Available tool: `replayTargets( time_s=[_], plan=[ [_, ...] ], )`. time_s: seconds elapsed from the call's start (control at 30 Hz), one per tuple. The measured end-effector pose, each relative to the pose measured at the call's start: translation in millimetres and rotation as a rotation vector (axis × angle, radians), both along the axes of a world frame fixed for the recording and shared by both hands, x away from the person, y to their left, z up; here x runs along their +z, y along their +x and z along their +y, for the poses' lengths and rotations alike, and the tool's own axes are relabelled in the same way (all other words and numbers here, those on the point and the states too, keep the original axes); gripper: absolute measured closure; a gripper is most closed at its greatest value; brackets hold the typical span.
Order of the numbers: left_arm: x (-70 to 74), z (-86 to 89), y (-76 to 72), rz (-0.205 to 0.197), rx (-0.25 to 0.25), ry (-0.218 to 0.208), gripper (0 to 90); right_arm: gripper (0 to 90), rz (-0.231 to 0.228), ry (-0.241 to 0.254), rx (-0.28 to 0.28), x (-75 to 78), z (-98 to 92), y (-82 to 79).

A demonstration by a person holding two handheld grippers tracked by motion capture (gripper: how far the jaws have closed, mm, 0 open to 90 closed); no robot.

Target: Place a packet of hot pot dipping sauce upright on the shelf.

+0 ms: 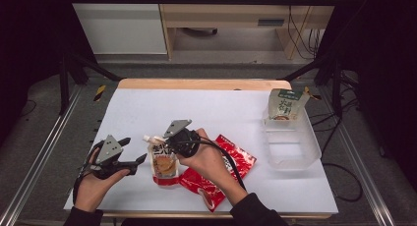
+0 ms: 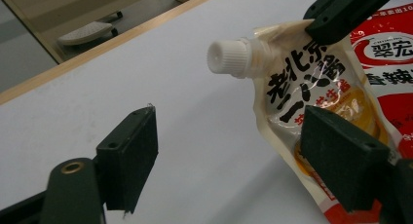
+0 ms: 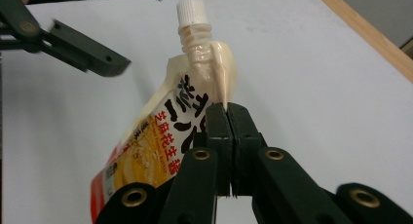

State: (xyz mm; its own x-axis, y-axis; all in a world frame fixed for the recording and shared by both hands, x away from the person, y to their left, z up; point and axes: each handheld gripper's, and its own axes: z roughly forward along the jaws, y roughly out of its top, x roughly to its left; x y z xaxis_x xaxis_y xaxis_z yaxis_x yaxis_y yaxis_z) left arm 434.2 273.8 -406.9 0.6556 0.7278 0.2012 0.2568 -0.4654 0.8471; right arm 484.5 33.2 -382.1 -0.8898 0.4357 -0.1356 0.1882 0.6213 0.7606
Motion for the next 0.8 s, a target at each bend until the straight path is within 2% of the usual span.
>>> replayTargets(
  time_s=[0.03, 0.07, 0.1, 0.3, 0.37, 0.5, 0.8],
  plan=[
    [0.4, -1.0, -0.6, 0.013, -0.003, -0.002, 24.3, 89.7, -0.008, -0.004, 0.009, 2.0, 0.9, -1.2],
    [1.4, -2.0, 0.2, 0.002, -0.014, -0.005, 25.1, 89.7, -0.015, -0.005, 0.016, 3.3, 1.7, -2.2],
    [2.3, -3.0, 0.2, 0.013, -0.018, -0.006, 25.8, 89.7, -0.02, -0.008, 0.023, 4.9, 2.2, -3.3],
    [6.3, -5.9, 6.1, 0.013, -0.043, -0.009, 33.6, 89.8, -0.043, -0.005, 0.062, 9.8, 4.2, -9.6],
    [7.5, -7.1, 8.2, 0.018, -0.063, -0.02, 36.5, 89.8, -0.044, 0.0, 0.068, 10.5, 3.9, -10.9],
    [8.2, -10.0, 11.4, 0.023, -0.082, -0.009, 39.7, 89.8, -0.047, 0.003, 0.083, 11.4, 3.6, -12.1],
    [9.5, -12.2, 12.7, 0.027, -0.12, -0.034, 47.4, 89.7, -0.052, -0.003, 0.113, 14.3, 5.6, -15.4]
  ],
)
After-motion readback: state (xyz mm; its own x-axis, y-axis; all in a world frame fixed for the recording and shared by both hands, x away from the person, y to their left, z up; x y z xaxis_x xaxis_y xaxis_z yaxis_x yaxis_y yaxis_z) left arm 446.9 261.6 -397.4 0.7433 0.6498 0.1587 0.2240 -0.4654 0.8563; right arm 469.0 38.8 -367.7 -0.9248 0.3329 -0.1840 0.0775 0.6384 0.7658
